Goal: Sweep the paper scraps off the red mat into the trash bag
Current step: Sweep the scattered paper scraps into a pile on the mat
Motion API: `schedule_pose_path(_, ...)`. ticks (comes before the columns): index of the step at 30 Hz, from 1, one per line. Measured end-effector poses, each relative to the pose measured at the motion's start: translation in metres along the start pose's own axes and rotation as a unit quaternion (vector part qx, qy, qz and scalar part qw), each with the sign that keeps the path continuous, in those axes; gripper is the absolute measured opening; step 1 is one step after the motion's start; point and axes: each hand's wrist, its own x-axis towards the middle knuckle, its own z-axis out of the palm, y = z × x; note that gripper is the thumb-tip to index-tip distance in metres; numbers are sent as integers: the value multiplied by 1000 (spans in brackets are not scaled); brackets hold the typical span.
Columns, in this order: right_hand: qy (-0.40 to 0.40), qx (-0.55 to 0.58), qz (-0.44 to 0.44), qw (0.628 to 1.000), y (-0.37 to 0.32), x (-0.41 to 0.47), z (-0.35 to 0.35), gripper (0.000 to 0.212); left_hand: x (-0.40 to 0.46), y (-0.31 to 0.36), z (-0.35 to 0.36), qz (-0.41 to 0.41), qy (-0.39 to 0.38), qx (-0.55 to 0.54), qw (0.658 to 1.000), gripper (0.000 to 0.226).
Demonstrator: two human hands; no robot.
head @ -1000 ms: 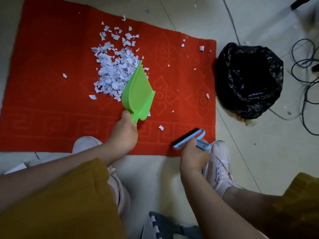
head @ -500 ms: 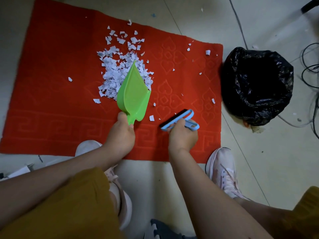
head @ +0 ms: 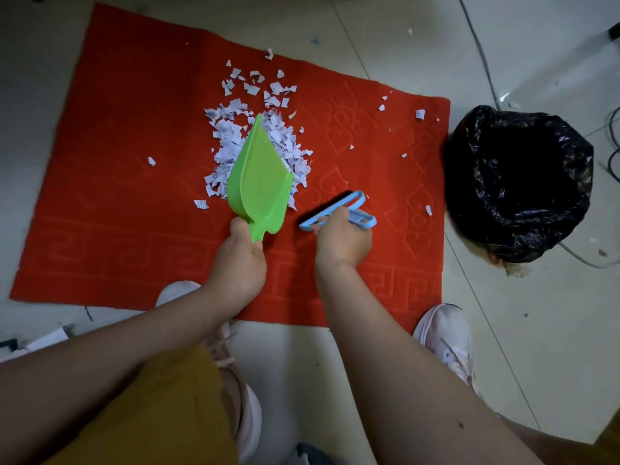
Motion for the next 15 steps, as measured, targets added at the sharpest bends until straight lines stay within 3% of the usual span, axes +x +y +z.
schedule_pose_path(3,41,-21,-7,999,2,5,-16,44,3,-1,-3,-2,5,-7,1000,17)
schedule_pose_path(7,60,-73,-8,995,-5,7,-32,26,4,0,-4,-6,12,-9,1000,17)
schedule_pose_path(11,7,-108,-21,994,-23,1,-5,27,7,3,-5,-9,19,-13,1000,15)
schedule_pose_path(15,-27,-89,-35,995,-30,3,19,44,16,5,-5,-6,32,-23,999,17)
